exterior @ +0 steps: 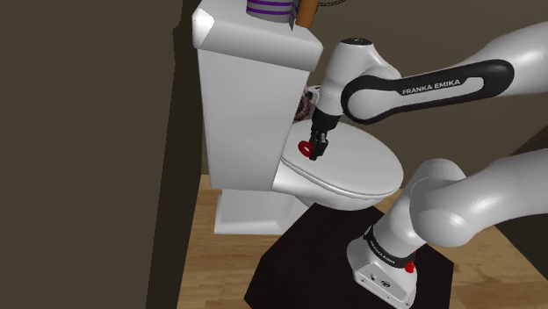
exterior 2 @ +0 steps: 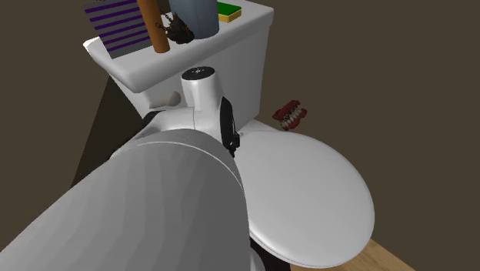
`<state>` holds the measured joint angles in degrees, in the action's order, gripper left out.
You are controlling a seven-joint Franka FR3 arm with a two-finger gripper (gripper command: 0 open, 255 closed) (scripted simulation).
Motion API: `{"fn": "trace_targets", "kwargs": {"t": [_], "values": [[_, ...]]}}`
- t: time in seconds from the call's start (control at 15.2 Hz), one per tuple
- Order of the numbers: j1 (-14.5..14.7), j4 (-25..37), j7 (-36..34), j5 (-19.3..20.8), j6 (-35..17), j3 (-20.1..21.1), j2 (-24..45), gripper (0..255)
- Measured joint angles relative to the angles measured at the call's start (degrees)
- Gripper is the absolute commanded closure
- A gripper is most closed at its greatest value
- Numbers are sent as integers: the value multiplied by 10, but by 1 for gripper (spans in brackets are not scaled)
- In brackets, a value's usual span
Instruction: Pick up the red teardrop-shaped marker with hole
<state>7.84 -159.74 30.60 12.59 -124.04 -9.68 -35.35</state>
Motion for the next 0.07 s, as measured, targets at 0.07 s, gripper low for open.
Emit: {"fn": "trace_targets", "kwargs": {"t": [0.07], "values": [[0, 2, 0, -1, 5, 0, -2, 255]]}}
